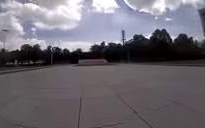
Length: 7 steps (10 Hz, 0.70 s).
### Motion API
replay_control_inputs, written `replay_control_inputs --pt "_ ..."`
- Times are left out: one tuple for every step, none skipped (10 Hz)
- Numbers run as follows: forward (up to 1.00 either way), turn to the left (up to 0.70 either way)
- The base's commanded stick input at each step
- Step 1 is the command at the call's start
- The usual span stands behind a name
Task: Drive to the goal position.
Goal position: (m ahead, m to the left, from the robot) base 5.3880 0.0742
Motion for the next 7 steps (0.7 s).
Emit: replay_control_inputs --pt "0.7 0.0" --pt "0.7 0.0" --pt "0.7 0.0" --pt "0.7 0.0" --pt "0.7 0.0" --pt "0.7 0.0" --pt "0.7 0.0"
